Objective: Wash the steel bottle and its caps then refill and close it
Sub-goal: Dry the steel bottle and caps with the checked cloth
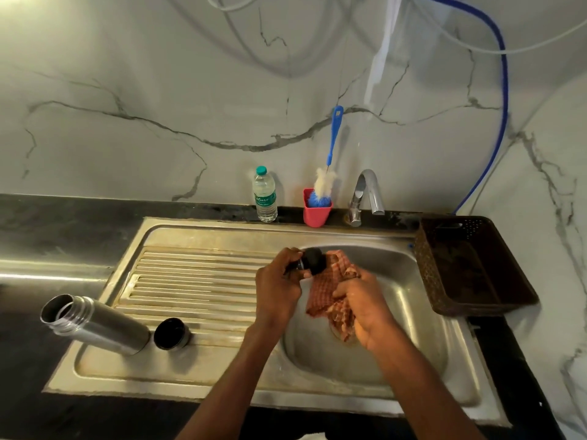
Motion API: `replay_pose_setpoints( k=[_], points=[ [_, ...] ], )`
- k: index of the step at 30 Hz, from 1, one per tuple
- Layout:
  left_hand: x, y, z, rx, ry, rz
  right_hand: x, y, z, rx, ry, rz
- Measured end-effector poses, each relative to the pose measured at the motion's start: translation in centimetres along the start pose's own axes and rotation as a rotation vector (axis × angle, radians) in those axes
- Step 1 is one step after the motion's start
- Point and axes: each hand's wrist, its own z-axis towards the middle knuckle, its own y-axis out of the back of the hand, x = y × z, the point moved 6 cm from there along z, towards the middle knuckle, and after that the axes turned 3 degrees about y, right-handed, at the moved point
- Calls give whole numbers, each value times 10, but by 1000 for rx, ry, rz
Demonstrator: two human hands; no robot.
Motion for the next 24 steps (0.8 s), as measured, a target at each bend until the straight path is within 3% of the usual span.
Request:
replay_pose_setpoints(
  k=[2, 4, 7, 10, 11, 12, 15, 20, 24],
  points=[
    [16, -2, -2, 48, 18, 84, 8, 11, 6, -70, 15, 75],
    [31, -4, -8, 44, 120, -5, 14, 19, 7, -102, 10, 122],
    [36, -9, -6, 50, 342, -331, 13, 31, 7, -195, 29, 97],
    [16, -16, 6, 221, 485, -920, 10, 43, 1, -285, 84, 58],
    [11, -19, 8, 265, 478, -1008, 9, 47, 1, -306, 85, 54],
    [10, -22, 9, 309, 436, -924, 8, 52, 1, -325, 82, 48],
    [19, -32, -2, 306, 322, -350, 2, 61, 5, -355, 70, 37],
    [-12, -26, -1, 185, 136, -424, -4, 63, 5, -346, 64, 21],
    [22, -36, -20, 124, 395, -348, -5, 57, 5, -285, 51, -6]
  ],
)
